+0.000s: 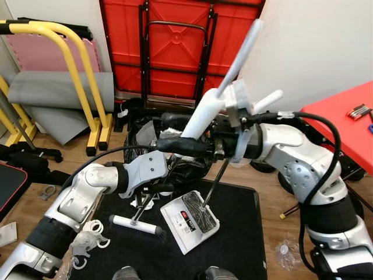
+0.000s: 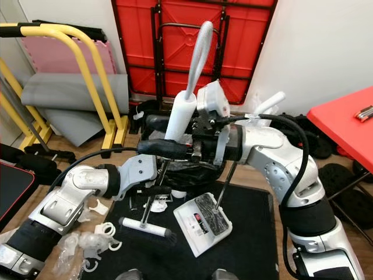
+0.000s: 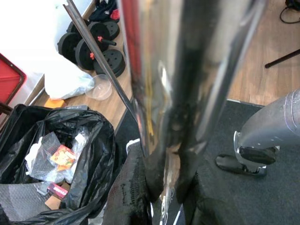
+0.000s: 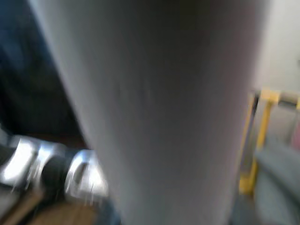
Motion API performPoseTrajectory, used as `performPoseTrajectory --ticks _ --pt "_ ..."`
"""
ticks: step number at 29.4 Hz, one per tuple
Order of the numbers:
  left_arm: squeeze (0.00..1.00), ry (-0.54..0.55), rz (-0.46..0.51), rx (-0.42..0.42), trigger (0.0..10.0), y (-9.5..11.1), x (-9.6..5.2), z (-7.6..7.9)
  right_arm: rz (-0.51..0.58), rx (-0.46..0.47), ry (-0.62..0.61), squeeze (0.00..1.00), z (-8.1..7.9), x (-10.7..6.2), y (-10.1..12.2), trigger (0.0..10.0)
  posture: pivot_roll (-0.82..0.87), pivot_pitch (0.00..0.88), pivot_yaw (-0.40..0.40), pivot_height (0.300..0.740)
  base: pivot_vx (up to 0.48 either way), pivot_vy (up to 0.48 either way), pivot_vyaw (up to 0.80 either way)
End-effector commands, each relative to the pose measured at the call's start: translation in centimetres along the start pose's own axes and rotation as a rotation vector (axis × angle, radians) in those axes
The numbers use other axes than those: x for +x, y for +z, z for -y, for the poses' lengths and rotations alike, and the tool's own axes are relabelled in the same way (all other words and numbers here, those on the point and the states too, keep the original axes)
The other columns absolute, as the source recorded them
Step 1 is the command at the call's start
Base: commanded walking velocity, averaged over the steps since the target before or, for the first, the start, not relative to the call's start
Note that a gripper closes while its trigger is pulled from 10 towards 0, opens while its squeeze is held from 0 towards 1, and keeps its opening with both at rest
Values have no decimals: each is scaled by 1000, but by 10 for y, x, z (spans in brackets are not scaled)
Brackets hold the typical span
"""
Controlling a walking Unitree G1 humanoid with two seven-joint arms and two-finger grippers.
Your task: Sweep floor
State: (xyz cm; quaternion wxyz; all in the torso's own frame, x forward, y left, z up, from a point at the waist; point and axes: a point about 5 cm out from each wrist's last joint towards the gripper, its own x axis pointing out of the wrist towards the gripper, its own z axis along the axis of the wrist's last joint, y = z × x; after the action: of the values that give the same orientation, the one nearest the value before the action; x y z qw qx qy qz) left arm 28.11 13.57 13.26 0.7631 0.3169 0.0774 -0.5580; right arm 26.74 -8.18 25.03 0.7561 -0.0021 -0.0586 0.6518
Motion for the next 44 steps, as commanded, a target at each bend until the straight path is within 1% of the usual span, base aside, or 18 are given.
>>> performPoseTrajectory --ticks 1,9,12,24,39,40,41,42,43,44 --pt "0 -36 4 82 10000 12 7 1 -28 -13 -33 0 4 3 -1 0 -127 43 -101 740 0 0 0" --pt "0 -47 -12 100 10000 11 7 0 -55 -20 -40 0 4 -5 -1 0 -134 44 -101 740 0 0 0" --pt "0 -37 -14 109 10000 11 7 -2 -54 -29 -75 0 8 -8 -1 0 -133 46 -100 740 0 0 0" --pt "0 -19 -12 111 10000 12 7 -4 -5 -44 -123 0 12 -8 1 0 -133 46 -99 740 0 0 0" --pt "0 -5 -10 117 10000 12 8 -6 16 -61 -132 0 13 -8 3 0 -133 45 -100 740 0 0 0" --pt "0 -4 -10 119 10000 12 8 -6 19 -73 -151 0 14 -8 4 1333 -133 45 -100 740 0 0 0" --pt "0 -4 -10 119 10000 12 8 -6 19 -73 -151 0 14 -8 4 1333 -133 45 -100 740 0 0 0" --pt "0 -4 -10 120 10000 13 8 -6 28 -65 -168 0 16 -8 5 10000 -133 44 -100 740 0 0 0" --pt "0 -4 -10 120 10000 13 8 -6 28 -65 -168 0 16 -8 5 10000 -133 44 -100 740 0 0 0" --pt "0 -4 -10 122 10000 13 8 -6 40 -58 -161 976 16 -8 6 10000 -132 43 -99 740 0 0 0"
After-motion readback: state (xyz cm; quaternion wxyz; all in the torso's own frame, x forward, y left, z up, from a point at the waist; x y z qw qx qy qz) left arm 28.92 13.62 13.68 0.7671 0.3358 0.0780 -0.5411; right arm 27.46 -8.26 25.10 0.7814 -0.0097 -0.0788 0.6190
